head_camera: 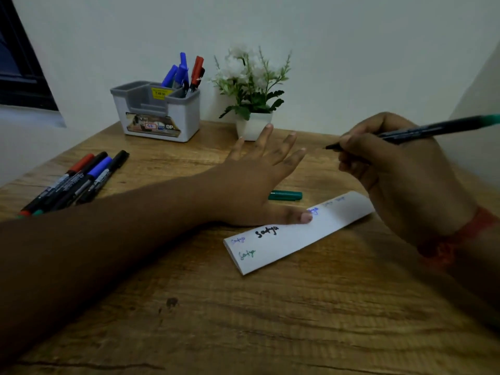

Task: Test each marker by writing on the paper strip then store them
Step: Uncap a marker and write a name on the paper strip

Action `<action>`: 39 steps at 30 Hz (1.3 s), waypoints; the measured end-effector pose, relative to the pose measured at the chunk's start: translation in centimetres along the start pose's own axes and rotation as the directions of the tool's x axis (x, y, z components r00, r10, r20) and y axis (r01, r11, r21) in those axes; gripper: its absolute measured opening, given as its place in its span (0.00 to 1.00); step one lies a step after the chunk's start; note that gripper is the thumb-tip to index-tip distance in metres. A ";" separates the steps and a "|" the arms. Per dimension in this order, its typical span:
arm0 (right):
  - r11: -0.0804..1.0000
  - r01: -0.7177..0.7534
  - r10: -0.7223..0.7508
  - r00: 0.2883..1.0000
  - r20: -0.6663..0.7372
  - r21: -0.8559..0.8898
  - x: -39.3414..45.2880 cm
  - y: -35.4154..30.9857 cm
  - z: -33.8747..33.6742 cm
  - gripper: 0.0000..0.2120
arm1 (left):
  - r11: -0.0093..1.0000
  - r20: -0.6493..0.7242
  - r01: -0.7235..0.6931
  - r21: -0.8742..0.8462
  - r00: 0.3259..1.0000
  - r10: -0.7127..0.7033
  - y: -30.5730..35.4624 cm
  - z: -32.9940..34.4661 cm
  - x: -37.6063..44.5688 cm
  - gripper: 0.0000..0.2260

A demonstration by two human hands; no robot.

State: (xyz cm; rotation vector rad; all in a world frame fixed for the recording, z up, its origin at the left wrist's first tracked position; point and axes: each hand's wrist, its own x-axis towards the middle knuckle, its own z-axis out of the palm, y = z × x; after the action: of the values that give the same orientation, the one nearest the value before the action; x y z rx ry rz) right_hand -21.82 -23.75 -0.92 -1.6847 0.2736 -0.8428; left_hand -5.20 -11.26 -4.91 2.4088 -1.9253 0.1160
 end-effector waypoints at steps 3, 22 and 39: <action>0.974 0.078 -0.082 0.997 -0.007 -0.211 1.5 0.8 -1.0 0.05 | 1.000 -0.001 -0.013 -0.006 1.000 0.013 -0.1 0.0 0.0 0.47; 0.920 0.046 0.016 0.988 0.156 -0.389 0.5 2.4 -2.1 0.06 | 0.976 -0.157 -0.038 -0.214 0.988 0.004 -0.4 -0.5 -0.5 0.14; 0.963 0.011 0.052 0.973 0.225 -0.270 0.0 1.8 -1.7 0.04 | 0.927 -0.337 -0.105 -0.360 0.941 -0.024 0.0 -0.6 -0.7 0.09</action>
State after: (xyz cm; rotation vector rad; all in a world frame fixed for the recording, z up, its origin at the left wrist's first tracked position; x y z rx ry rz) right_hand -22.46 -25.53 -2.47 -2.0127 0.2533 -0.6058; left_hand -5.32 -10.55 -4.37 1.9564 -1.6662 0.1375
